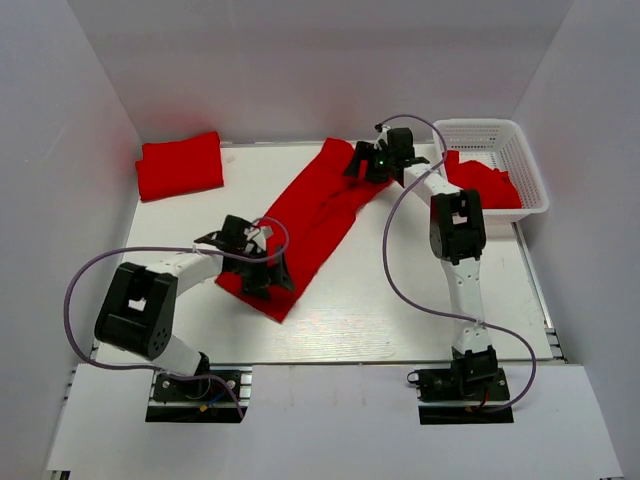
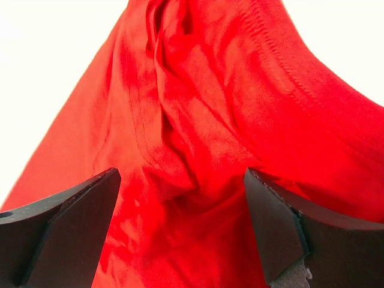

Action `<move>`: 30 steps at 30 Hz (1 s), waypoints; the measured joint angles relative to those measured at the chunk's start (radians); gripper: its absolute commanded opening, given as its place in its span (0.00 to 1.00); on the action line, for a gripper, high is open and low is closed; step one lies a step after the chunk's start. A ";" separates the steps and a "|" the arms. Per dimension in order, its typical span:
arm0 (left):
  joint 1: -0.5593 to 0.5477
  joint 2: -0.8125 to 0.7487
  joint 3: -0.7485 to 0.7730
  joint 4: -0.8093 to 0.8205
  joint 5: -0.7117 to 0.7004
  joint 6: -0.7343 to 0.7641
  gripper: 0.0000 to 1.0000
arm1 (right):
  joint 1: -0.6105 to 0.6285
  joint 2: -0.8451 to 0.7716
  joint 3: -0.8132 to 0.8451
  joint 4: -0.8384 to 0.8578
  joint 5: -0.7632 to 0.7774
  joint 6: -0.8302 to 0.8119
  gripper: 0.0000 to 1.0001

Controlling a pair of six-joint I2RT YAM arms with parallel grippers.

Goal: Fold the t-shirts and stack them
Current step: Rotate the tshirt 75 degrees

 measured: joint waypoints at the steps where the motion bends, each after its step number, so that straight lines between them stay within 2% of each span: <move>1: -0.024 0.009 -0.008 -0.010 0.053 -0.005 1.00 | 0.002 0.013 0.006 0.033 -0.030 0.014 0.90; 4: -0.105 0.054 -0.016 -0.051 0.206 -0.013 1.00 | 0.013 0.061 0.042 0.117 -0.090 0.044 0.90; 7: -0.184 0.108 0.001 -0.122 0.302 -0.008 1.00 | 0.030 0.112 0.108 0.151 -0.103 0.051 0.90; 10: -0.257 0.159 0.055 -0.211 0.314 0.023 1.00 | 0.044 0.138 0.150 0.158 -0.084 0.044 0.90; 14: -0.332 0.258 0.211 -0.319 0.280 0.098 1.00 | 0.054 0.142 0.166 0.149 -0.029 0.003 0.90; 17: -0.351 0.312 0.340 -0.368 0.248 0.150 1.00 | 0.052 0.141 0.175 0.122 0.014 -0.043 0.90; 22: -0.337 0.292 0.508 -0.382 0.196 0.189 1.00 | 0.050 0.077 0.137 0.063 0.061 -0.108 0.90; 26: -0.318 0.232 0.573 -0.386 0.024 0.153 1.00 | 0.061 -0.028 0.127 -0.006 0.110 -0.142 0.90; 30: -0.269 0.207 0.642 -0.401 -0.218 0.062 1.00 | 0.095 -0.135 0.126 -0.077 0.176 -0.134 0.90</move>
